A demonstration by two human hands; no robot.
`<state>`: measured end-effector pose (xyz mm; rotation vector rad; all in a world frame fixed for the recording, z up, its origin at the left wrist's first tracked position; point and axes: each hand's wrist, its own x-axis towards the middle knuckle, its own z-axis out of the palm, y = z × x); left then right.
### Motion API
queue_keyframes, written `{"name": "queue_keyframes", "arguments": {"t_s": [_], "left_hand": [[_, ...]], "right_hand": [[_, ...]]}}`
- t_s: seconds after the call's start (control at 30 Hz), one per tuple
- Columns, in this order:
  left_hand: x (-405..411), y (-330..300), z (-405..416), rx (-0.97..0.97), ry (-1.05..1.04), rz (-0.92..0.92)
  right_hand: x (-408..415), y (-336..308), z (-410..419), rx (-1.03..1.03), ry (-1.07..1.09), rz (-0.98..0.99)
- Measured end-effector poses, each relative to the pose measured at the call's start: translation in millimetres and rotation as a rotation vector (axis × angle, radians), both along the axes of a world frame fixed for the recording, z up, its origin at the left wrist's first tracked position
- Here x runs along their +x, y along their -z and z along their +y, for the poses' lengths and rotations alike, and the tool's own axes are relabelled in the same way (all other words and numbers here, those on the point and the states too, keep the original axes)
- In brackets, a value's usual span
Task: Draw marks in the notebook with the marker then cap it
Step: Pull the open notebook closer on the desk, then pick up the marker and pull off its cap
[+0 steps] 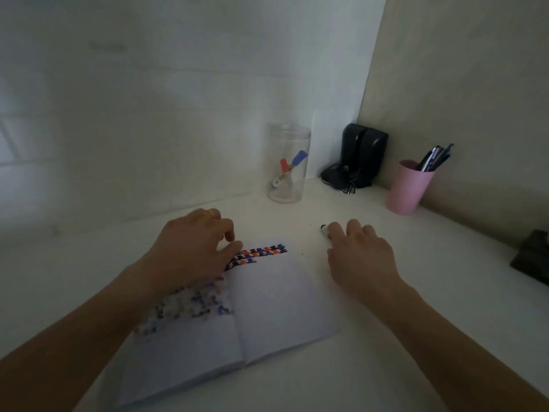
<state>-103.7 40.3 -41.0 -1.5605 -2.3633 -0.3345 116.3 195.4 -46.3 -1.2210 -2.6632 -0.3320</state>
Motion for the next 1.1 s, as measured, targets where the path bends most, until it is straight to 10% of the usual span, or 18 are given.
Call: {"name": "queue_keyframes", "arguments": {"t_s": [0.3,0.57,1.1], "left_hand": [[-35.2,8.2,8.2,0.257,0.054,-0.045],[-22.4,7.3,0.3,0.340,0.235,0.175],[-14.5,10.6,2.9,0.370,0.435,0.183]], "right_hand": [[-39.8,-9.3,4.1,0.054,-0.224,0.209],[-69.4,7.1,-15.3,-1.418,-0.386,1.224],[-59.2,25.7,-16.4,-1.624,-0.555,1.367]]}}
